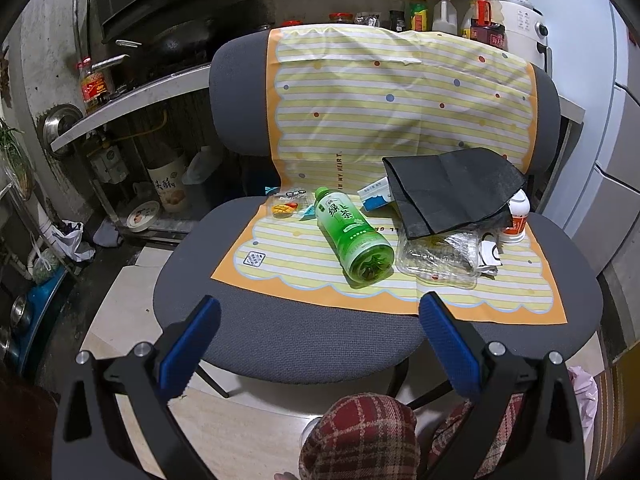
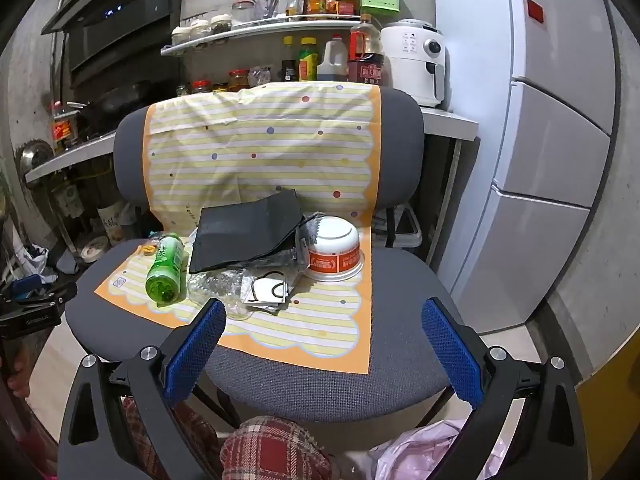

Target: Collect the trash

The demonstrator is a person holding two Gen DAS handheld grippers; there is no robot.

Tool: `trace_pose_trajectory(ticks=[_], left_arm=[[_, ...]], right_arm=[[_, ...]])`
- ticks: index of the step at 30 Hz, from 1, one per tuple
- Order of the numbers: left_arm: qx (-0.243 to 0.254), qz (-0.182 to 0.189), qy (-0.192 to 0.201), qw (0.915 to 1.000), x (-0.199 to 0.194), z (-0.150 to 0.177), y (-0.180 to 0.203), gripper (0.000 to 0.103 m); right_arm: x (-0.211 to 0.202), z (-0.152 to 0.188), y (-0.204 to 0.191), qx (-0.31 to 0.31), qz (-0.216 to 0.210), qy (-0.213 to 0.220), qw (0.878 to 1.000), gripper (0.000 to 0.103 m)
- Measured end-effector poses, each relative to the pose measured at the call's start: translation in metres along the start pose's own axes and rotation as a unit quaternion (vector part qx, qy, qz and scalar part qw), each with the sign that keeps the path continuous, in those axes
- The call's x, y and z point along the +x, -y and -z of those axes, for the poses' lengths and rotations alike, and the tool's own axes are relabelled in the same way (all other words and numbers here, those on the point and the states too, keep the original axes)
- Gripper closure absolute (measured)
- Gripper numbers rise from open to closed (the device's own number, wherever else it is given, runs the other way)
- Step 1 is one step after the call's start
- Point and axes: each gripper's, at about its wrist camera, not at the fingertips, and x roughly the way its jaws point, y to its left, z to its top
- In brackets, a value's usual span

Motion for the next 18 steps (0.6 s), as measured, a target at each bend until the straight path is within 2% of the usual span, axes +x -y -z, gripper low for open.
trace_pose_trajectory(ticks=[16,18], left_arm=[[-0.001,-0.003,-0.002,1.0,0.0011,-0.002,0.0029,0.007],[-0.002,-0.003,-0.003,1.0,0.0015,-0.002,0.003,0.007]], right_arm=[[0.0024,-0.0097,0.0033,-0.003,0.0,-0.011,1.0,0.006],[0.0004,-0.0015,0.0007,-0.001,0.001,-0.004,1.0,0.006]])
